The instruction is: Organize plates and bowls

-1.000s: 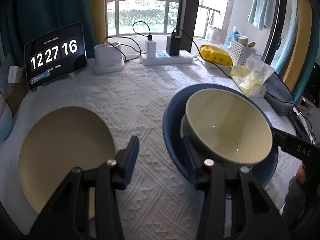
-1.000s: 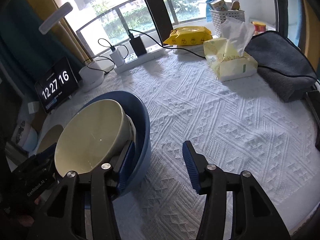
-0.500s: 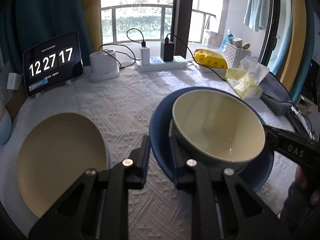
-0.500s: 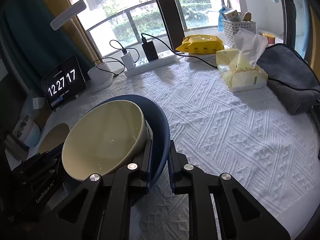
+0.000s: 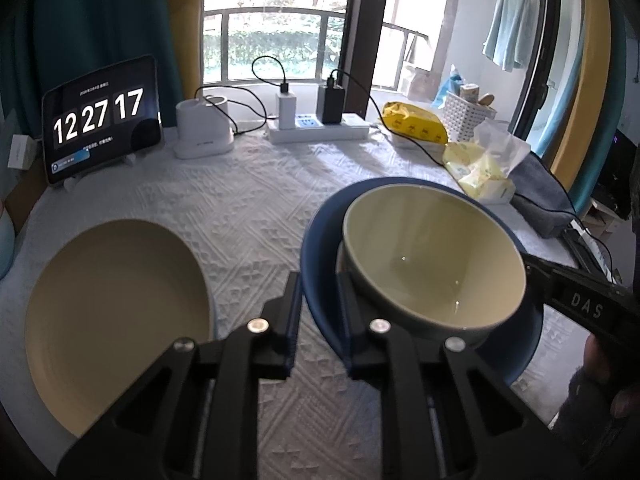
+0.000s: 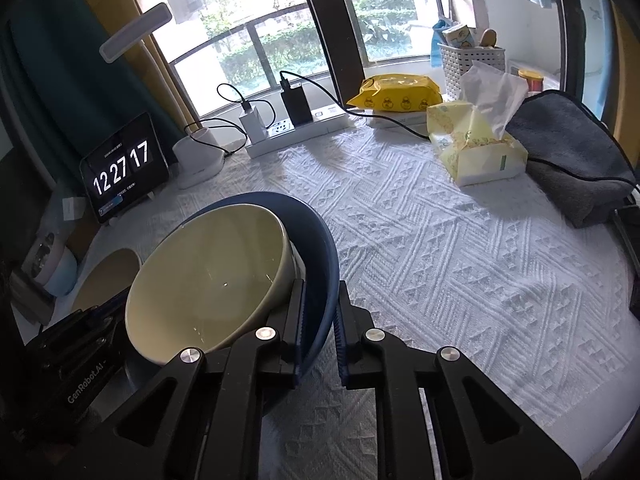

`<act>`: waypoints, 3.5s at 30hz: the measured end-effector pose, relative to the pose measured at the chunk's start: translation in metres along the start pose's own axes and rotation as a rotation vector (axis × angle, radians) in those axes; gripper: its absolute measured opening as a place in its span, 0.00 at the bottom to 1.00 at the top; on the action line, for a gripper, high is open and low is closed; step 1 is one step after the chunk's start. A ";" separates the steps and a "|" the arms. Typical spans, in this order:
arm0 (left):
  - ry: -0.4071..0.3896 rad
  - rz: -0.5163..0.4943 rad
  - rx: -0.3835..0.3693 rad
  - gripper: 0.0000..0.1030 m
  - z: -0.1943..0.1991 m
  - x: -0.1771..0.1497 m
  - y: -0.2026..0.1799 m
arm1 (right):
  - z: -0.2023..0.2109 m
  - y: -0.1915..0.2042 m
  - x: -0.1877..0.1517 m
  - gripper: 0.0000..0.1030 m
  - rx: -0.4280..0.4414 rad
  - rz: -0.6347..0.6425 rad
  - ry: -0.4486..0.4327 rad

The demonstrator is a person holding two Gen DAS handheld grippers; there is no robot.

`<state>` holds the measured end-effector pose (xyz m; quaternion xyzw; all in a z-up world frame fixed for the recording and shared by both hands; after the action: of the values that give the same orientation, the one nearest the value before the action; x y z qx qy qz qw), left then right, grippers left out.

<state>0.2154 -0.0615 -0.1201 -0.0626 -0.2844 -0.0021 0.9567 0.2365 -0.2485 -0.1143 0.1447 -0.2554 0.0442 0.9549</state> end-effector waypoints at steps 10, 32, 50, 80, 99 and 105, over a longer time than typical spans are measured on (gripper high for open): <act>-0.046 -0.002 -0.012 0.15 0.018 0.002 0.006 | 0.015 0.013 0.003 0.14 -0.011 0.011 -0.035; -0.140 0.033 0.007 0.15 0.072 0.010 0.050 | 0.045 0.073 0.017 0.14 -0.002 0.079 -0.106; -0.175 0.116 0.027 0.15 0.091 0.000 0.117 | 0.036 0.146 0.024 0.14 0.003 0.162 -0.106; -0.142 0.243 0.077 0.15 0.088 -0.044 0.210 | -0.018 0.238 0.006 0.14 0.034 0.266 -0.018; -0.132 0.248 0.121 0.15 0.078 -0.055 0.225 | -0.048 0.250 -0.009 0.15 0.047 0.278 0.047; -0.135 0.222 0.133 0.15 0.077 -0.053 0.217 | -0.050 0.242 -0.011 0.15 0.043 0.261 0.045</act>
<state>0.1376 0.1618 -0.1110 -0.0302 -0.3391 0.1268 0.9317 0.2121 -0.0026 -0.0999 0.1295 -0.2496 0.1768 0.9432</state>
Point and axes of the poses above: each gripper's, at about its wrist camera, not at the fingertips, and z roughly against the way its jaws point, y to its left, x to its top, the point moved 1 cm from there along -z, roughly the way its jaws point, and after that the axes turned 14 degrees about y, right-handed, at the moved point
